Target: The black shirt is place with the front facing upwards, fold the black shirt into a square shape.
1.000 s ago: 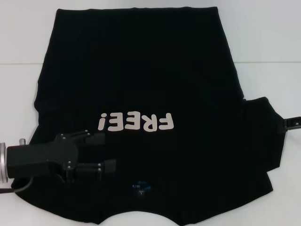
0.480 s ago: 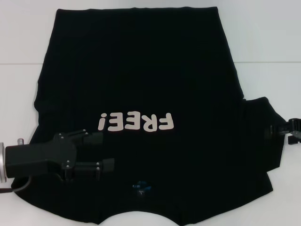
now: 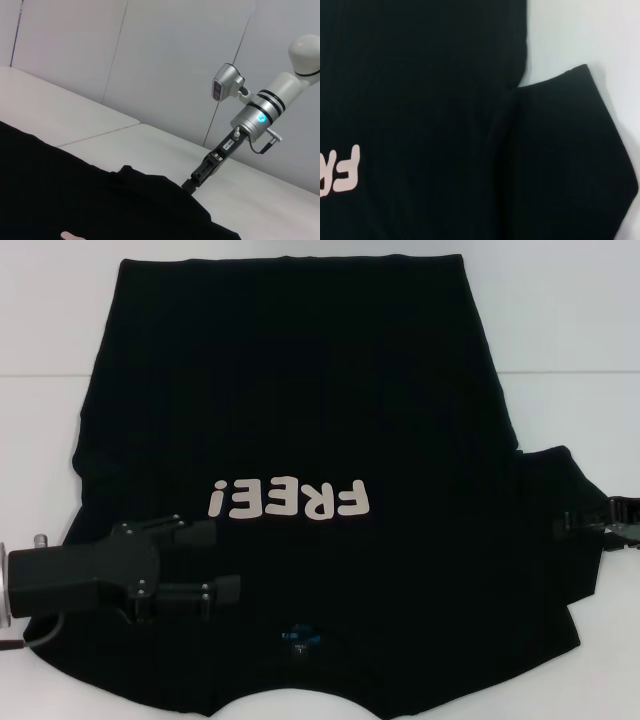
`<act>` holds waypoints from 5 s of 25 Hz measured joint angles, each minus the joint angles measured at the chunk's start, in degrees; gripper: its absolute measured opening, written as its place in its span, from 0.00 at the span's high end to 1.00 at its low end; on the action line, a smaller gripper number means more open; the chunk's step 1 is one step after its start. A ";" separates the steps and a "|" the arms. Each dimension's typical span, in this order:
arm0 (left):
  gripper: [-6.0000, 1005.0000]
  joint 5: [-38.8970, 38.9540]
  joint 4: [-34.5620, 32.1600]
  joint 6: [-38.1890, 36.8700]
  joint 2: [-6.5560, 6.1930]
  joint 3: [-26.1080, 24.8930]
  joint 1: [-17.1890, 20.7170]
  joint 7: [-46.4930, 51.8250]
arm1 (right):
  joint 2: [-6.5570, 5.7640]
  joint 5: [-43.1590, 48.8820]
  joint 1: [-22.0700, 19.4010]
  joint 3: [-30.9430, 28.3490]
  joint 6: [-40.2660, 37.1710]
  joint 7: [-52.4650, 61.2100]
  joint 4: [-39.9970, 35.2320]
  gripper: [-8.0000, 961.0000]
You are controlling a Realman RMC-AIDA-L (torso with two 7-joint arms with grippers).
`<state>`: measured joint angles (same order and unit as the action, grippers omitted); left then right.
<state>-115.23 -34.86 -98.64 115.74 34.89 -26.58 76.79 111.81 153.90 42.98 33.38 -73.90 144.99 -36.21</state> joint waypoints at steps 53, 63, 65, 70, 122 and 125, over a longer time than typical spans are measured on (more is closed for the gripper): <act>0.12 0.01 -0.19 -0.58 -0.26 0.00 0.04 0.84 | -1.56 -1.26 -2.62 0.31 -1.49 -1.04 -6.37 0.95; 0.13 0.01 -0.21 -0.58 -0.26 0.00 0.04 0.93 | -1.35 -3.48 -0.44 0.95 -3.86 -3.60 -8.82 0.96; 0.13 0.01 -0.21 -0.59 -0.25 0.00 0.04 0.96 | -0.69 -3.50 0.96 2.42 -3.79 -3.82 -8.60 0.96; 0.13 0.01 -0.21 -0.58 -0.25 0.00 0.04 0.99 | 1.75 -3.63 3.94 5.04 -4.08 -4.89 -8.73 0.96; 0.16 -26.05 -14.21 -2.41 -9.56 -7.26 -2.92 69.68 | 7.71 -41.17 -20.60 4.22 -16.54 -90.07 2.62 0.19; 0.16 -32.96 -14.17 -1.57 -9.66 -7.10 -4.96 72.29 | 7.72 -40.88 -20.66 4.27 -16.48 -91.03 2.91 0.19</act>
<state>-148.18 -49.03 -100.21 106.08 27.79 -31.54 149.09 119.53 113.02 22.31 37.65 -90.37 53.96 -33.30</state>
